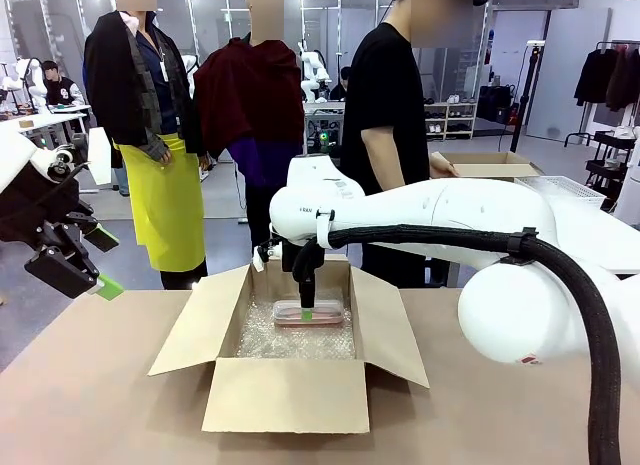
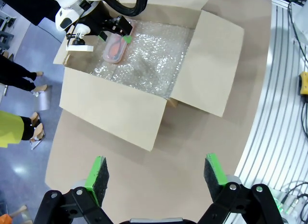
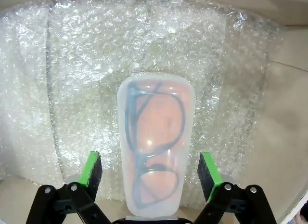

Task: Pack the glasses set securely to prepare it for shipping.
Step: Put the Glasses case from the right side of the table into the Package Box.

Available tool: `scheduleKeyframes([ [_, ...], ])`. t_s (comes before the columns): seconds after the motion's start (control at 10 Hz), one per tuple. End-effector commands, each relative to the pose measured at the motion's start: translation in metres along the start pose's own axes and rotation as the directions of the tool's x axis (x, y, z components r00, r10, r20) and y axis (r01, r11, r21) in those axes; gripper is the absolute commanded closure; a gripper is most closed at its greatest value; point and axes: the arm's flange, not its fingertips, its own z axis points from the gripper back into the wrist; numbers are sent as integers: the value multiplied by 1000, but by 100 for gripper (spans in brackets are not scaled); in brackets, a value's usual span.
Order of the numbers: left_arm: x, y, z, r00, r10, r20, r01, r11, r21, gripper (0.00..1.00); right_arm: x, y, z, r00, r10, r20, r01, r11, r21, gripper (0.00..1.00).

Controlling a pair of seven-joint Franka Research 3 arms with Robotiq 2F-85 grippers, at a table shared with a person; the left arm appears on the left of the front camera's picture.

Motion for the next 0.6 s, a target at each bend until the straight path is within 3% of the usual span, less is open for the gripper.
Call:
scheduleKeyframes([
  [0.0,-1,0,1,1000,-7,-2,7,1000,6,0,2,1,0,1000,3,1,-3,1000,-3,0],
  [0.3,-1,0,1,1000,-7,-2,7,1000,6,0,0,0,0,1000,0,0,0,1000,0,0],
  [0.4,-1,0,1,1000,-7,-2,7,1000,6,0,5,10,28,997,-66,43,66,998,12,0],
  [0.5,-1,0,1,1000,-7,-2,7,1000,6,0,1,30,57,991,-129,29,128,992,13,0],
])
